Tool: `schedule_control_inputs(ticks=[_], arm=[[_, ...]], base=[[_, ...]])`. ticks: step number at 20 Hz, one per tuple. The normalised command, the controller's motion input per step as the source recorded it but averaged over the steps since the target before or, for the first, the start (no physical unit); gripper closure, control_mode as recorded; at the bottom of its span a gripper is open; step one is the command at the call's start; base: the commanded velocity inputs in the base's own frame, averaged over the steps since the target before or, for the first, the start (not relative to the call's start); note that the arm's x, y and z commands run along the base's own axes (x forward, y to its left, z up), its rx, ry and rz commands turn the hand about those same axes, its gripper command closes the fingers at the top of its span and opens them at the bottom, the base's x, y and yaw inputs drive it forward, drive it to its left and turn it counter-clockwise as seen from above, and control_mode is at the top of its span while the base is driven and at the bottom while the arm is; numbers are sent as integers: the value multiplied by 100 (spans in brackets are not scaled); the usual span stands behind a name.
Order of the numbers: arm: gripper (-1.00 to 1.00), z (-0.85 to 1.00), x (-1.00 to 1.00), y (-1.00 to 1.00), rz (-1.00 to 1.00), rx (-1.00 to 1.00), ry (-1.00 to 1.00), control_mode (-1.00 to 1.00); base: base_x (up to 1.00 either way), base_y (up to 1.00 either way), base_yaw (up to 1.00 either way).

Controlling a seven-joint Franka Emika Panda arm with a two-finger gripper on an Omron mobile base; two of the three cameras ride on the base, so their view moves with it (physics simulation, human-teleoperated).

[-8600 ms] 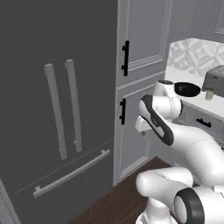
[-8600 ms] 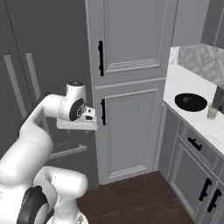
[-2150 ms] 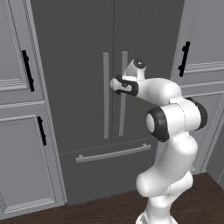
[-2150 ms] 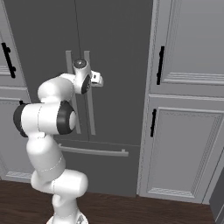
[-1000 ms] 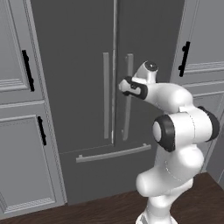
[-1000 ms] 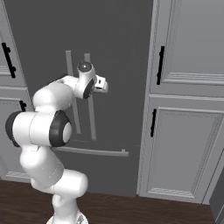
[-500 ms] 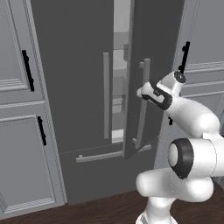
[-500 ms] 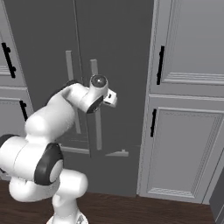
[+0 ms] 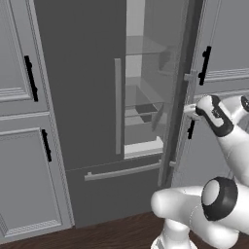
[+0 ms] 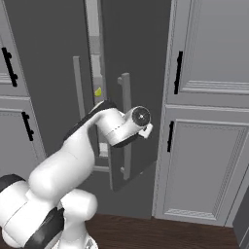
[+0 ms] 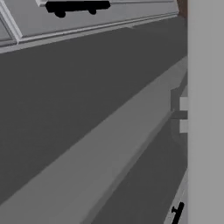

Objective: Grab a lemon wedge from the fridge and one ice cube from the ice bowl, and put them in the glass of lemonade.

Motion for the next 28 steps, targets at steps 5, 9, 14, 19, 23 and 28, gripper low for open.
schedule_control_inputs(ticks=[5,9,14,19,23,28], arm=[[-100,5,-40,-84,-6,13,-2,-100],[-100,33,-25,-33,-7,6,-2,-100],[-100,71,-80,3,3,2,-14,-100],[-100,77,-60,86,8,-15,-3,-100],[-100,69,-10,100,1,-35,6,-100],[-100,24,34,100,-8,-49,10,-100]], base=[[0,0,0],[0,0,0],[0,0,0],[0,0,0],[0,0,0],[0,0,0]])
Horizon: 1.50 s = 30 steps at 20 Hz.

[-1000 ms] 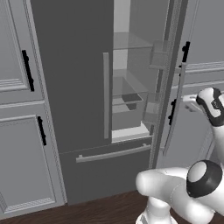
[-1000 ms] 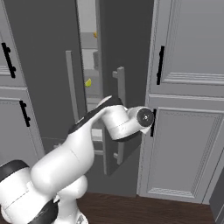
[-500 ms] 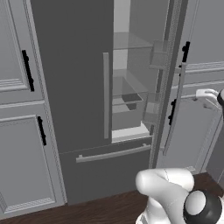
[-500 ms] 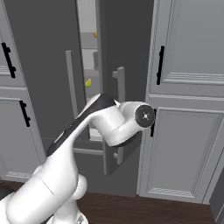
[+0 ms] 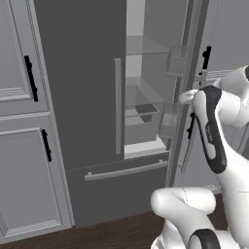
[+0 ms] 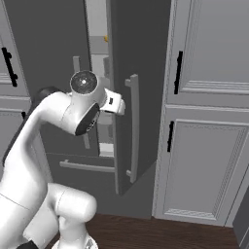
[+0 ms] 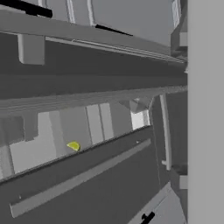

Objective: Grab a lemon wedge from the fridge and one ice cube from the ice bowl, and put them in the glass of lemonade.

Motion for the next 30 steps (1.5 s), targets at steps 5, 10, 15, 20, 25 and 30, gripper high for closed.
schedule_control_inputs(ticks=[5,10,15,20,25,30], arm=[[-100,-1,96,100,-28,-60,8,-100],[-100,-21,98,69,-33,-57,6,-100],[-100,-43,71,-12,-27,-23,0,-100],[-100,-15,48,-22,-22,-15,2,-100],[-100,0,28,-57,-20,-11,10,-100],[-100,0,2,-76,-21,-2,4,-100]], base=[[0,0,0],[0,0,0],[0,0,0],[0,0,0],[0,0,0],[0,0,0]])
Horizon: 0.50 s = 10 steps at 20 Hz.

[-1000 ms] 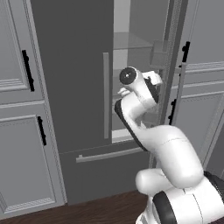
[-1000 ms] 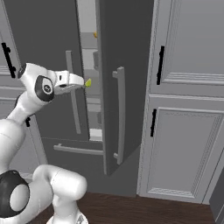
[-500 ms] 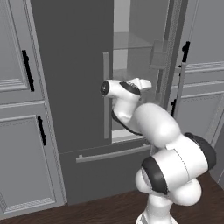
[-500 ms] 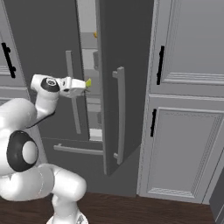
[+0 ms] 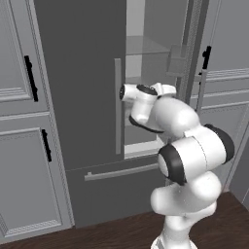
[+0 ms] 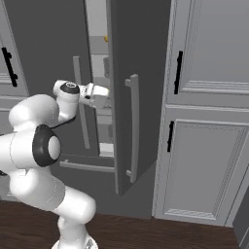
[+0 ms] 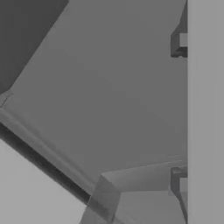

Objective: Grab a lemon wedge from the fridge and one ice cube from the ice bowl, and put them in the glass of lemonade.

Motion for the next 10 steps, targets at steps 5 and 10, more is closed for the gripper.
schedule_control_inputs(ticks=[5,10], arm=[[-100,0,0,-75,-21,0,2,-100],[-100,0,-8,-82,-21,0,0,-100]], base=[[0,0,0],[0,0,0]])
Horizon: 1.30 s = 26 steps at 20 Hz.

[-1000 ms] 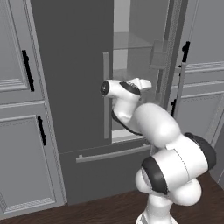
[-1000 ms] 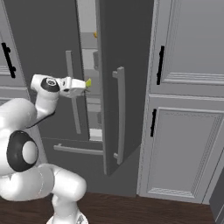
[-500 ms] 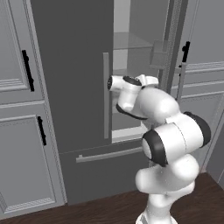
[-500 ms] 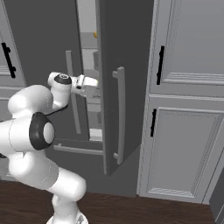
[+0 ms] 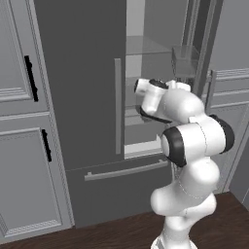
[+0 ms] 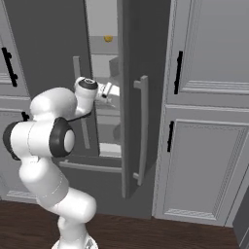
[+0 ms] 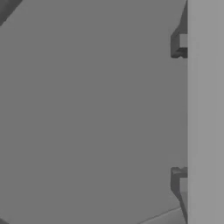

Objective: Grab a lemon wedge from the fridge and one ice cube from the ice bowl, and put them in the glass of lemonade.

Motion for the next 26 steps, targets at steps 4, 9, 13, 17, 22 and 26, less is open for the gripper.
schedule_control_inputs(ticks=[4,9,13,17,22,26], arm=[[-100,0,-56,-100,-21,2,0,-100],[-100,0,-68,-100,-22,6,-1,-100],[-100,0,-62,-76,-16,7,-9,-100],[-100,3,-42,4,-1,0,-26,-100],[-100,11,-83,70,20,-8,-30,-100],[-100,32,-57,100,33,-11,-14,-100]], base=[[0,0,0],[0,0,0],[0,0,0],[0,0,0],[0,0,0],[0,0,0]])
